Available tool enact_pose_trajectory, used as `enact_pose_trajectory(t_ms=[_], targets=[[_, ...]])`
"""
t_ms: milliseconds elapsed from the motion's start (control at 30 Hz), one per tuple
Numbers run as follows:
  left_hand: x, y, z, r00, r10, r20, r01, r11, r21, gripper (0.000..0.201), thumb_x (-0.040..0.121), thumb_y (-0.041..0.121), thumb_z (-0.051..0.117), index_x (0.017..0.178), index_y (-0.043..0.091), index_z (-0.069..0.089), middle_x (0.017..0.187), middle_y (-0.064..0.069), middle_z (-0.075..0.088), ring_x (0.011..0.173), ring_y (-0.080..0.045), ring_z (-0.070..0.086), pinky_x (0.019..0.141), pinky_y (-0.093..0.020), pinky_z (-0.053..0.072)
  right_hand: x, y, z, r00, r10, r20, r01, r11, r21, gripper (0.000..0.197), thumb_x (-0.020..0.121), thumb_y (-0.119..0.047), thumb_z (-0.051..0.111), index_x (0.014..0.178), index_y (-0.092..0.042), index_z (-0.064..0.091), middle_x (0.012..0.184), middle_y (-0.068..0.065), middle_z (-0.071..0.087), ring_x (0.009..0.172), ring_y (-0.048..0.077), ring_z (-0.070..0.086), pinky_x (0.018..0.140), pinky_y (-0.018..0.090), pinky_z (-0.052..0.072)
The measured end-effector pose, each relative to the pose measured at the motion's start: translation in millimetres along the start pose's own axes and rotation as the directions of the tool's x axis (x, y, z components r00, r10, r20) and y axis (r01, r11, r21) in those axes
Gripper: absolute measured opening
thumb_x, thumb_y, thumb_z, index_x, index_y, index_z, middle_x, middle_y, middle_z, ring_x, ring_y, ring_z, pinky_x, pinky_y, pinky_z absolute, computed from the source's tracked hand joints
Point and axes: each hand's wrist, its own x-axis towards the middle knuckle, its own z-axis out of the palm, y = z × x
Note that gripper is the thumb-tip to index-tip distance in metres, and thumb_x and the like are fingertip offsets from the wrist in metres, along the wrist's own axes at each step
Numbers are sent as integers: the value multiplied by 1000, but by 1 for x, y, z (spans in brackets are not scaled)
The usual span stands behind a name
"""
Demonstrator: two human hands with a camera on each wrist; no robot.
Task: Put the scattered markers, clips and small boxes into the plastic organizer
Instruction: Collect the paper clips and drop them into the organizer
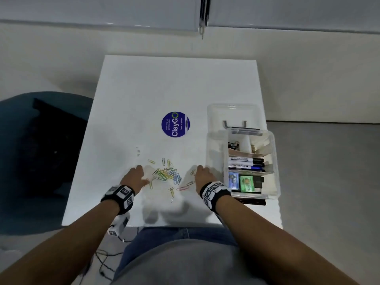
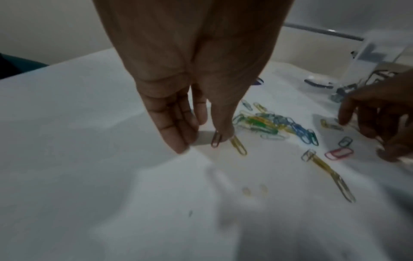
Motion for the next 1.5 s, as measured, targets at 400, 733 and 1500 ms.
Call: enact_pose_trajectory(t_ms=[400,733,1500], targets=[[5,30,7,970,207,-127,-227,960,-165,44,86,23,66,125,15,47,125,-10,47,105,-30,57,86,-40,49,26,-45,22,956,-283,-74,286,957,39,90,67,-35,85,137,-6,37,132,17,39,119,33,42,95,44,47],[8,35,15,930,364,-56,-362,931,50,48,83,17,70,126,18,48,124,-10,42,112,-30,49,81,-45,53,28,-56,17,930,-359,-80,344,926,-152,44,90,-3,53,133,-5,43,127,15,45,116,32,46,77,43,48],[-38,77,-65,844,389,-369,-524,743,-416,9,88,14,66,92,23,66,90,0,60,81,-8,60,74,-17,48,-36,24,-84,826,-32,-562,386,759,525,8,89,-13,67,95,-8,64,85,1,65,74,13,59,68,16,46]])
